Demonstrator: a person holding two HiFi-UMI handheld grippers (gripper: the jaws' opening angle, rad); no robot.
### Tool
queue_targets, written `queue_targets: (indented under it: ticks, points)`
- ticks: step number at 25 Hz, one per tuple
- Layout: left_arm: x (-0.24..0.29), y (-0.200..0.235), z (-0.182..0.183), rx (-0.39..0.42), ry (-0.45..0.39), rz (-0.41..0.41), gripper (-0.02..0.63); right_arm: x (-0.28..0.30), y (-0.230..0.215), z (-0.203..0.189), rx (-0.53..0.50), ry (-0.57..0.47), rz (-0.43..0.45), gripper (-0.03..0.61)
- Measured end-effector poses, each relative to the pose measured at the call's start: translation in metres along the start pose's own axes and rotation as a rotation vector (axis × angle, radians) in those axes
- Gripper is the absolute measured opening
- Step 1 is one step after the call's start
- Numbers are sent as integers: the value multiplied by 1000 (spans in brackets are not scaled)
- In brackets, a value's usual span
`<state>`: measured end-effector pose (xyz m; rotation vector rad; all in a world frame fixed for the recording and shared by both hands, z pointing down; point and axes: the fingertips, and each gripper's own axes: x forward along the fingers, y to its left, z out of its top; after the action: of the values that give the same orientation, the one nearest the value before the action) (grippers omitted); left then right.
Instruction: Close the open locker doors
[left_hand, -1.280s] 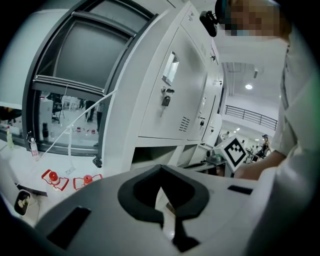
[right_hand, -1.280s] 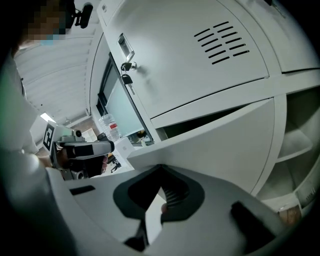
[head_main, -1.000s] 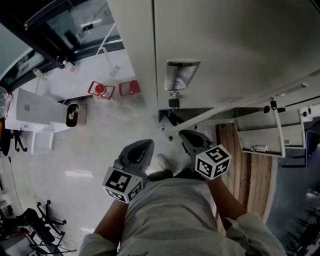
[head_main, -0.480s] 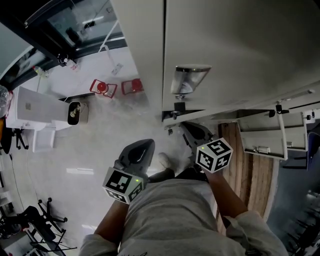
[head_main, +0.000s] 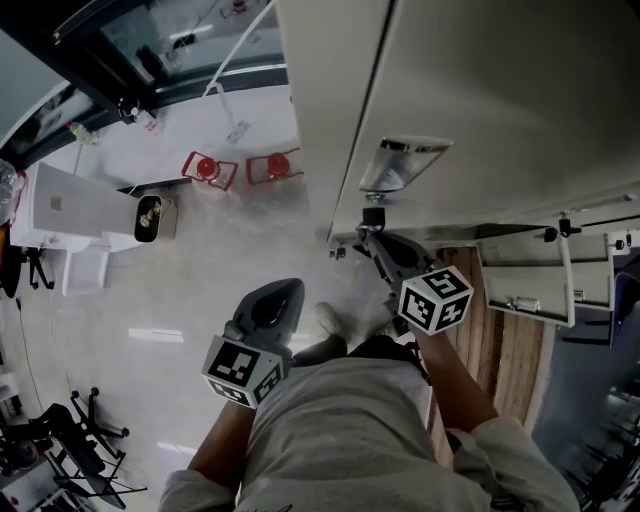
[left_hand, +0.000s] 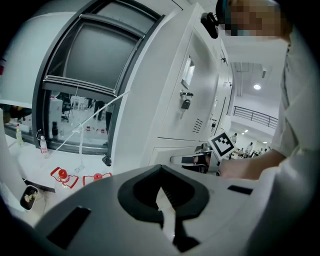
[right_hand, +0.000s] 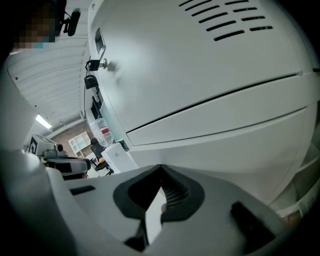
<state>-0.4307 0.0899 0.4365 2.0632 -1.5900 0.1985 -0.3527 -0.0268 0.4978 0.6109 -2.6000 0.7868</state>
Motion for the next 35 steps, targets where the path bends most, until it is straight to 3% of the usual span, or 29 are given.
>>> queue_targets:
  ticks: [25,35]
  points:
    - [-9,13,11,-19,-42,26,15,9,-10,-1,-43,43,-17,25]
    - [3,-9,13,3,-31,-31,15,-29,5,-2,-67,3,-13,25]
